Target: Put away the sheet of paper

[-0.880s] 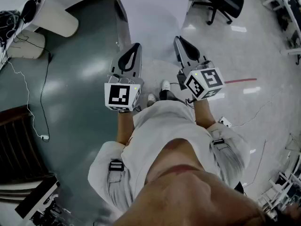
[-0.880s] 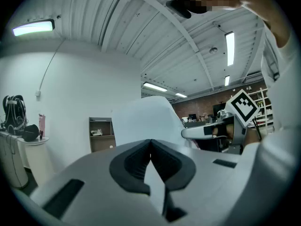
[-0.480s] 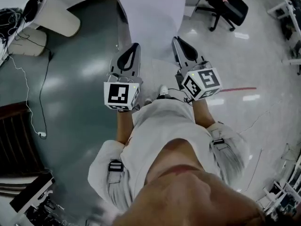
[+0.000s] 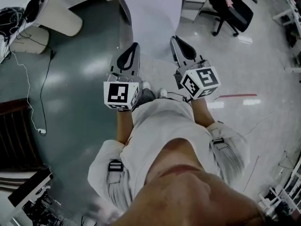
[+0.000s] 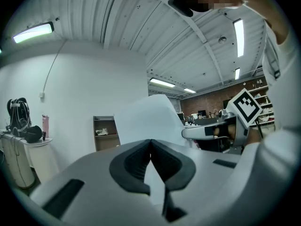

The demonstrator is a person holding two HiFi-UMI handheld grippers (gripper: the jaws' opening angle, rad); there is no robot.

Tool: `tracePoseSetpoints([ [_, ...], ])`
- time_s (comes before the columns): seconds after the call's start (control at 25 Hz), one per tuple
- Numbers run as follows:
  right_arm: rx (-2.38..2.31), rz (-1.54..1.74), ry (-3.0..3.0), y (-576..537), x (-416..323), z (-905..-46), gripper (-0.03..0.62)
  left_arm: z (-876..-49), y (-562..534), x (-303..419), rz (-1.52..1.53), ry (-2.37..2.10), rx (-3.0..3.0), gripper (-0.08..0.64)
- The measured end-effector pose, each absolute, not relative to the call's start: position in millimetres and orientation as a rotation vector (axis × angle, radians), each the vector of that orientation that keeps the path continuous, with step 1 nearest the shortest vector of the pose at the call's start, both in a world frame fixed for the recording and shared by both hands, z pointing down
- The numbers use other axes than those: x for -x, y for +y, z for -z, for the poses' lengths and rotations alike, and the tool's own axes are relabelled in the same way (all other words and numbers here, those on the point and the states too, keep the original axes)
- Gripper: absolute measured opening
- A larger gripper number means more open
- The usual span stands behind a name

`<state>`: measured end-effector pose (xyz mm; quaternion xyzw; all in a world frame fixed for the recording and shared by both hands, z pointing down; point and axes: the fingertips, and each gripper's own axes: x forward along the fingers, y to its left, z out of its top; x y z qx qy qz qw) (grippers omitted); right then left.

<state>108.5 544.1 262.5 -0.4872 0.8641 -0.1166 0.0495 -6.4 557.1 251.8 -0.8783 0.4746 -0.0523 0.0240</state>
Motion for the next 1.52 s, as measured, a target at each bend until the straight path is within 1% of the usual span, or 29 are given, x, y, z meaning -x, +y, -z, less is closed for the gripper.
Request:
tracePoseSetpoints([
  [0.52, 1.522, 0.348, 2.646, 461.5, -79.8, -267.4, 0.020, -259.0, 468.6, 33.2, 0.147, 1.448, 2.743, 0.021],
  [1.0, 1.587, 0.337, 2.633, 387.5, -26.6, -263.8, 0.020, -255.7, 387.4, 84.9, 0.140, 1.381, 2.778, 0.021],
  [1.52, 1.663, 0.350, 2.612, 338.1, 4.6, -273.9, 0.020, -267.9, 332.5, 115.7, 0.132, 1.327, 2.834, 0.021],
])
